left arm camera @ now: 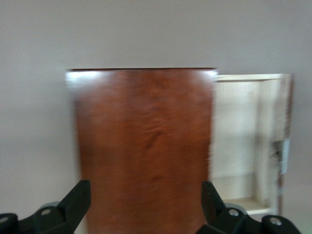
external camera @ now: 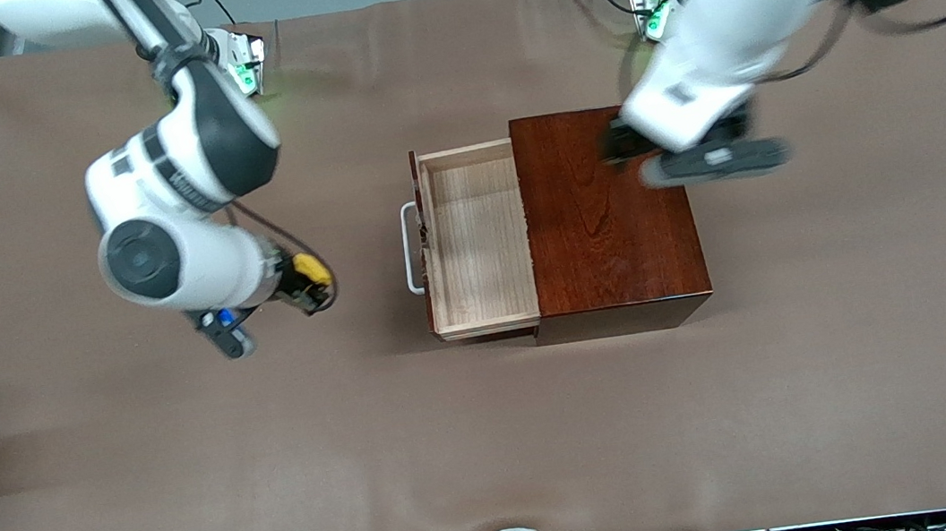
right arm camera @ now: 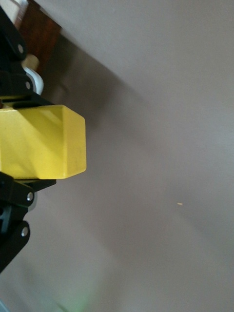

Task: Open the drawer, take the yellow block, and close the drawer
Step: 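Hold the cube with the right gripper while the left gripper reaches the drawer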

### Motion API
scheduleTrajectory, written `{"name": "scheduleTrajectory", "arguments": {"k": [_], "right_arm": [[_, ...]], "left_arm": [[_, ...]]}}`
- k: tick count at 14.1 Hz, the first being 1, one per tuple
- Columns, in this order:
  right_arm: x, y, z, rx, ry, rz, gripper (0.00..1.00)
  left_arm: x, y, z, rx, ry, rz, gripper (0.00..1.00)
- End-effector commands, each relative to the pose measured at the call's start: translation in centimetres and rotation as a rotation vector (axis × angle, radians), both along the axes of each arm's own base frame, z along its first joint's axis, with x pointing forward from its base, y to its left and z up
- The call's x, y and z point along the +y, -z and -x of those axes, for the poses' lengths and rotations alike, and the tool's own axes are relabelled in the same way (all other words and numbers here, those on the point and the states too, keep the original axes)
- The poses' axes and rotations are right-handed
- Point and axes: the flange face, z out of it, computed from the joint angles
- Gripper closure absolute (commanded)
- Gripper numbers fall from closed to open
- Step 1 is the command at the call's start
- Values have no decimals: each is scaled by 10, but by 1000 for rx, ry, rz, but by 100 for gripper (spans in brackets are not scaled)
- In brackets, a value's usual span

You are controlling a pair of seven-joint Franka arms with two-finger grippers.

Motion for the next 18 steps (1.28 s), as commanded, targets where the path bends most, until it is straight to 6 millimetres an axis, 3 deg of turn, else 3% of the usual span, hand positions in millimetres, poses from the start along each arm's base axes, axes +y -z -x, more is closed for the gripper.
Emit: {"name": "scheduleTrajectory", "arguments": {"k": [1,4,6,8,10,12,15,18], "right_arm": [[-48,15,-2,18,-103,-45,100],[-89,35,-11,8,-197,-75,100],[-121,54,-12,2,-295,-89,100],[-160,80,-10,-4,-389,-133,100],[-184,104,-2,-33,-435,-149,100],[-207,122,3,-50,-495,-172,100],[-236,161,17,-100,-619,-165,100],[-257,178,23,-131,-708,-173,100]], "left_arm": [[-86,30,7,-25,-115,66,0],[-168,74,26,-41,-215,176,0],[-214,116,38,-54,-282,252,0],[-257,138,57,-98,-314,333,0],[-291,163,74,-127,-365,401,0],[-319,195,95,-116,-461,488,0],[-339,251,113,-124,-638,495,0],[-347,276,122,-135,-777,469,0]]}}
